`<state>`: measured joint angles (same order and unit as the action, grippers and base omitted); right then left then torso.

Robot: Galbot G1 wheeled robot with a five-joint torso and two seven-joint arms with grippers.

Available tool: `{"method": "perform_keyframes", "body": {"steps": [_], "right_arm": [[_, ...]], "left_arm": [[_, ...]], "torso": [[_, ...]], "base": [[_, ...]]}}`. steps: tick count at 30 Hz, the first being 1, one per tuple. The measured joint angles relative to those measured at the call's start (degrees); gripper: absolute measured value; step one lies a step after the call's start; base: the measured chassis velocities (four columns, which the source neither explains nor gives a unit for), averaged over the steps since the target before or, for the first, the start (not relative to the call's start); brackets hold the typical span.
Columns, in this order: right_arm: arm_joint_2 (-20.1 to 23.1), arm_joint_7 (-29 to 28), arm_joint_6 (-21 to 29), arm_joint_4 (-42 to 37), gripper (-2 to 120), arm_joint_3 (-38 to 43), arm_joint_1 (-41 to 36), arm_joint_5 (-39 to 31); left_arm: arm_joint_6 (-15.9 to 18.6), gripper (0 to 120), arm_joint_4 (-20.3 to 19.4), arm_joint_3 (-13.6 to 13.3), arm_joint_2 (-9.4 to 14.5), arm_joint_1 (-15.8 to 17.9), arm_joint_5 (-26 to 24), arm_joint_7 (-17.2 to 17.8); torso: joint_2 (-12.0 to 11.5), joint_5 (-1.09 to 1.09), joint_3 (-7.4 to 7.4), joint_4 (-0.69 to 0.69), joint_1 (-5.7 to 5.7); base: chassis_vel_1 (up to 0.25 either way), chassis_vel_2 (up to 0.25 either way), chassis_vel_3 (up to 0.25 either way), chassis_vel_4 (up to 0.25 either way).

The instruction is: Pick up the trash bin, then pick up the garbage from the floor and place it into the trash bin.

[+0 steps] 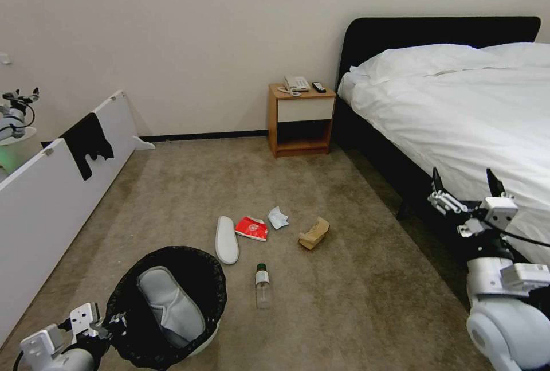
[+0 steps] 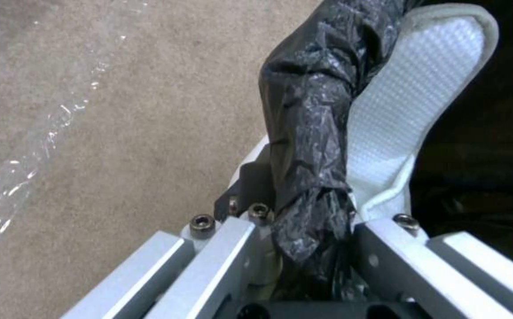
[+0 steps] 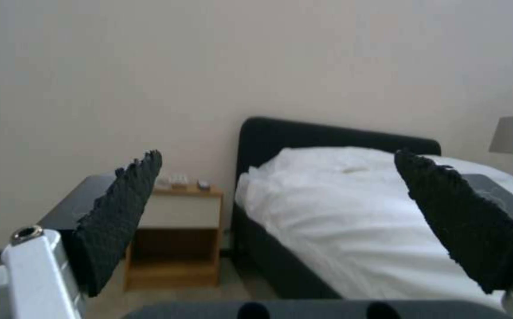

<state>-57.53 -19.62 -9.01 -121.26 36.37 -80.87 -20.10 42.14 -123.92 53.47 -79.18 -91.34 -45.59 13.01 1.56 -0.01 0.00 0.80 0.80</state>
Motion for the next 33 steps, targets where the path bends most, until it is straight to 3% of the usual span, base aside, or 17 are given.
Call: {"method": "perform_keyframes", "body": {"steps": [6, 33], "right_arm": [[-2.2, -0.4, 0.3, -0.2, 100, -2.0, -1.2, 3.8], [-4.0, -0.3, 0.4, 0.3, 100, -2.9, -1.8, 4.9]], "left_arm": [[0.0, 1, -0.3, -0.3, -0.4, 0.0, 0.4, 0.0], [0.0, 1, -1.4, -0.3, -1.6, -0.5, 0.2, 0.0]], "torso": [[0.0, 0.01, 0.0, -0.01, 0.0], [0.0, 0.01, 0.0, 0.0, 0.0]], "base": [[0.0, 0.0, 0.0, 0.0], [0.0, 0.0, 0.0, 0.0]]}}
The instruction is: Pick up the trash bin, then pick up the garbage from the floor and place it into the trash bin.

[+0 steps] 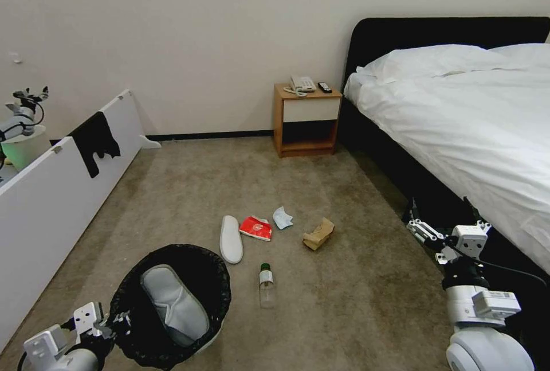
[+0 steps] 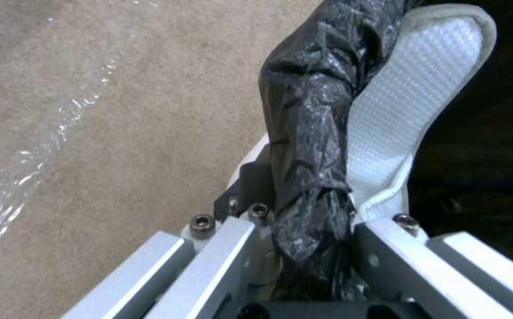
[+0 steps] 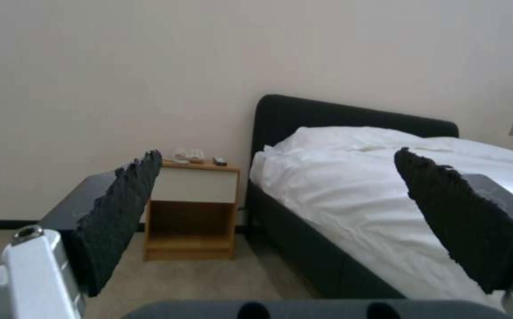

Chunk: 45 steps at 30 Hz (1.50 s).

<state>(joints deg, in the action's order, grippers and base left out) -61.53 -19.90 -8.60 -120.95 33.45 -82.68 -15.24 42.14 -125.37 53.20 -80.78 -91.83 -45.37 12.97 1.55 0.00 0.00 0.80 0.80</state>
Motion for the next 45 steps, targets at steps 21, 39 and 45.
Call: {"method": "perform_keyframes", "body": {"steps": [21, 39, 45], "right_arm": [[-1.2, 0.2, -0.6, 1.1, 100, -0.5, 0.5, 0.8], [-1.1, 1.3, -1.5, 2.7, 100, -1.0, 1.3, 0.9], [-1.0, 2.9, -2.6, 3.5, 100, -0.4, 1.1, 1.5]], "left_arm": [[0.0, 1, 0.3, 0.1, -0.2, 0.1, 0.2, 0.0], [0.0, 1, 0.9, 0.1, -0.5, 0.1, 1.3, -0.3], [0.0, 1, 0.7, 0.4, -0.4, 0.2, 1.4, -0.3]], "torso": [[0.0, 0.0, 0.0, 0.01, 0.0], [0.0, 0.0, 0.0, 0.0, 0.01], [0.0, 0.0, 0.0, 0.0, 0.0]], "base": [[0.023, 0.029, 0.021, 0.024], [0.0, 0.0, 0.0, 0.0], [0.0, 0.0, 0.0, 0.0]]}}
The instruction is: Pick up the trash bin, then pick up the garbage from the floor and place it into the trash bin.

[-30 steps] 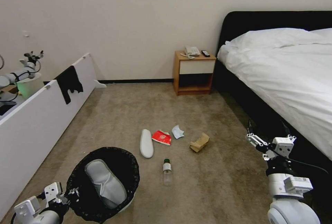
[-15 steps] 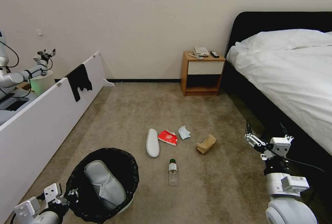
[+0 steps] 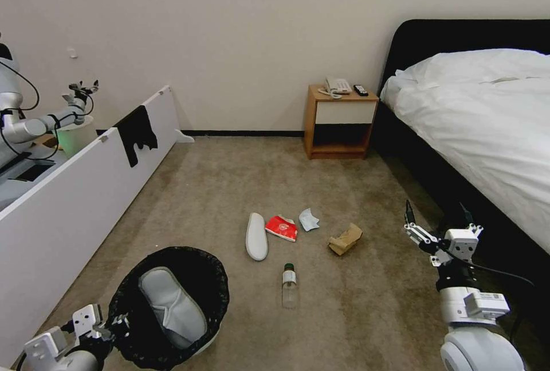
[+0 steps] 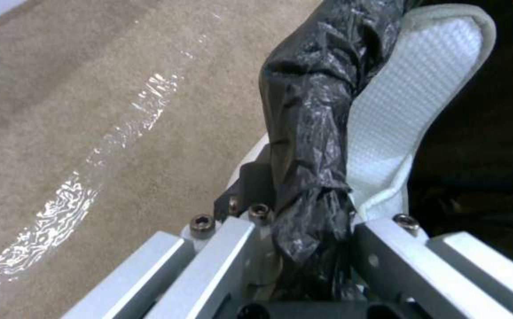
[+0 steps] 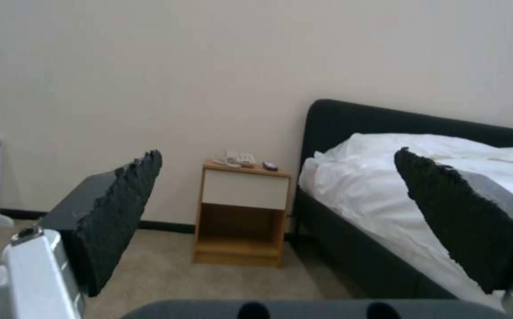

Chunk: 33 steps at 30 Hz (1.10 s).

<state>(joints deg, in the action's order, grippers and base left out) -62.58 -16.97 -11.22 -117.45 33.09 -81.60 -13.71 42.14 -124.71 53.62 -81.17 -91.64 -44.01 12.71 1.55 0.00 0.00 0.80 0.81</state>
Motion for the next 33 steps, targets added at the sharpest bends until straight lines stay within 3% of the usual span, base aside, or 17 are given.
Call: {"method": "perform_keyframes", "body": {"steps": [9, 22, 28, 31, 33], "right_arm": [[-0.1, 0.3, -0.2, 0.0, 100, 0.1, -0.3, 0.3], [-0.5, 0.2, -0.9, -0.2, 100, 0.0, -0.6, 0.7], [-0.3, 0.5, -1.1, -0.2, 100, -0.5, -0.4, 0.1], [0.5, 0.7, -0.9, -0.3, 100, -0.9, -0.3, -0.6], [2.9, -1.3, 2.3, -1.3, 100, -1.9, -0.4, -4.4]], "left_arm": [[0.0, 1, -0.4, 0.1, 0.1, -0.3, 0.0, 0.0], [0.0, 1, -0.9, 0.2, 0.3, -0.9, -0.2, 0.0], [0.0, 1, -1.0, 0.3, 0.3, -1.0, -0.2, -0.1], [0.0, 1, -1.0, 0.3, 0.3, -1.0, -0.2, -0.1], [0.0, 1, -1.0, 0.3, 0.4, -1.1, -0.2, -0.1]], "torso": [[0.0, 0.0, 0.0, 0.0, 0.0], [0.0, -0.02, -0.01, 0.0, 0.01], [0.0, 0.0, -0.01, 0.0, 0.02], [0.0, 0.0, 0.0, 0.0, 0.0], [0.0, 0.0, 0.0, 0.01, -0.01]], "base": [[-0.039, 0.057, 0.055, -0.039], [-0.19, 0.185, 0.185, -0.2], [-0.065, 0.065, 0.068, -0.059], [0.0, 0.0, 0.0, 0.0], [0.0, 0.0, 0.0, 0.0]]}}
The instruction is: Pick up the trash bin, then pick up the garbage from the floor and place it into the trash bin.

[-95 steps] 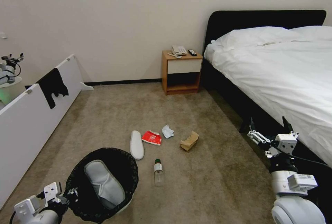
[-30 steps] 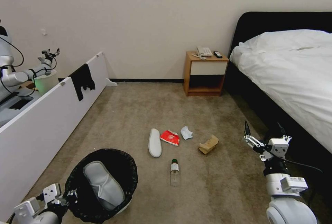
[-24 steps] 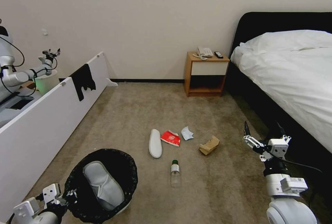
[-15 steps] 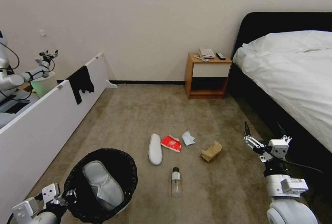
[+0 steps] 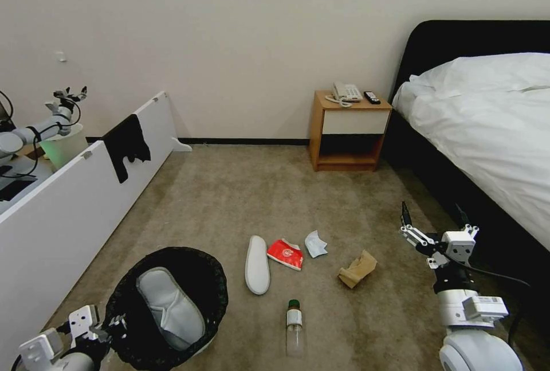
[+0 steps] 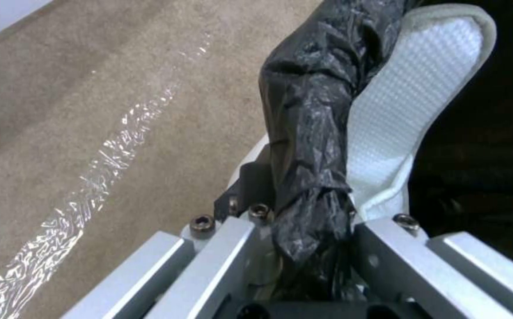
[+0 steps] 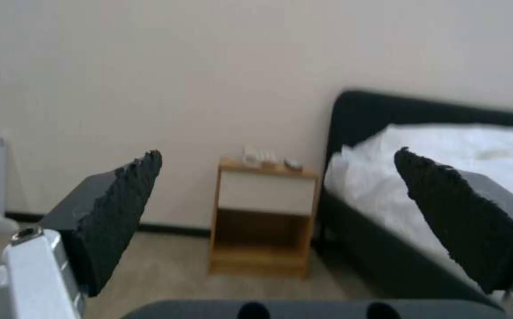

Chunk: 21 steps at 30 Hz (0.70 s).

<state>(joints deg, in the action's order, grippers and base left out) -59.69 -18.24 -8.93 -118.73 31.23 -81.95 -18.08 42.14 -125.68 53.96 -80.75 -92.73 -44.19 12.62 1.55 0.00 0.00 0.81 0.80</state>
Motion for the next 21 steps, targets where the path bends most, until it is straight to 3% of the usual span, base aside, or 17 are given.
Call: {"method": "perform_keyframes", "body": {"steps": [2, 4, 5, 8, 9, 11, 12, 14, 15, 17, 21], "right_arm": [[0.9, -1.0, 1.8, -0.5, 100, -0.4, -0.1, -1.9], [4.6, -5.1, 10.4, -2.9, 100, -2.5, -0.2, -9.5], [4.6, -5.1, 10.4, -2.9, 100, -2.5, -0.2, -9.5], [8.7, -11.1, 21.4, -5.6, 100, -6.4, 1.5, -22.4], [8.7, -11.1, 21.4, -5.6, 100, -6.4, 1.5, -22.4], [10.8, -14.5, 27.2, -6.2, 100, -9.0, 3.5, -30.9], [10.8, -14.5, 27.2, -6.2, 100, -9.0, 3.5, -30.9], [12.6, -19.3, 34.3, -6.9, 100, -11.5, 6.0, -40.6], [12.6, -19.3, 34.3, -6.9, 100, -11.5, 6.0, -40.6], [14.2, -24.6, 39.6, -7.1, 100, -14.1, 8.8, -51.0], [14.8, -27.4, 41.6, -6.9, 100, -15.7, 10.3, -56.2]], "left_arm": [[0.0, 1, 0.0, 0.0, 0.0, 0.0, 0.0, 0.0], [0.0, 1, 0.2, 0.0, 0.1, 0.0, 0.0, 0.0], [0.0, 1, 0.2, 0.0, 0.1, 0.0, 0.0, 0.0], [0.0, 1, 0.4, 0.0, 0.2, 0.0, 0.1, 0.0], [0.0, 1, 0.4, 0.0, 0.2, 0.0, 0.1, 0.0], [0.0, 1, 0.4, 0.0, 0.3, 0.0, 0.1, 0.0], [0.0, 1, 0.4, 0.0, 0.3, 0.0, 0.1, 0.0], [0.0, 1, 0.6, -0.2, 0.4, 0.0, 0.2, -0.1], [0.0, 1, 0.6, -0.2, 0.4, 0.0, 0.2, -0.1], [0.0, 1, 1.2, -0.4, 1.0, 0.6, 0.1, -0.1], [0.0, 1, 1.7, -0.6, 1.7, 1.0, -0.1, -0.1]], "torso": [[0.0, 0.0, 0.0, -0.01, 0.0], [0.0, 0.01, 0.0, 0.0, 0.01], [0.0, 0.01, 0.0, 0.0, 0.01], [0.0, -0.01, 0.0, -0.01, 0.0], [0.0, -0.01, 0.0, -0.01, 0.0], [0.0, 0.0, 0.0, -0.03, 0.0], [0.0, 0.0, 0.0, -0.03, 0.0], [0.0, 0.0, 0.0, -0.02, 0.01], [0.0, 0.0, 0.0, -0.02, 0.01], [0.0, -0.01, -0.01, -0.02, 0.0], [0.0, 0.0, -0.01, -0.01, 0.01]], "base": [[0.0, 0.0, 0.0, 0.0], [0.0, 0.0, 0.0, 0.0], [0.0, 0.0, 0.0, 0.0], [0.0, 0.0, 0.0, 0.0], [0.0, 0.0, 0.0, 0.0], [0.0, 0.0, 0.0, 0.0], [0.0, 0.0, 0.0, 0.0], [0.0, 0.0, 0.0, 0.0], [0.0, 0.0, 0.0, 0.0], [0.0, 0.0, 0.0, 0.0], [0.0, 0.0, 0.0, 0.0]]}}
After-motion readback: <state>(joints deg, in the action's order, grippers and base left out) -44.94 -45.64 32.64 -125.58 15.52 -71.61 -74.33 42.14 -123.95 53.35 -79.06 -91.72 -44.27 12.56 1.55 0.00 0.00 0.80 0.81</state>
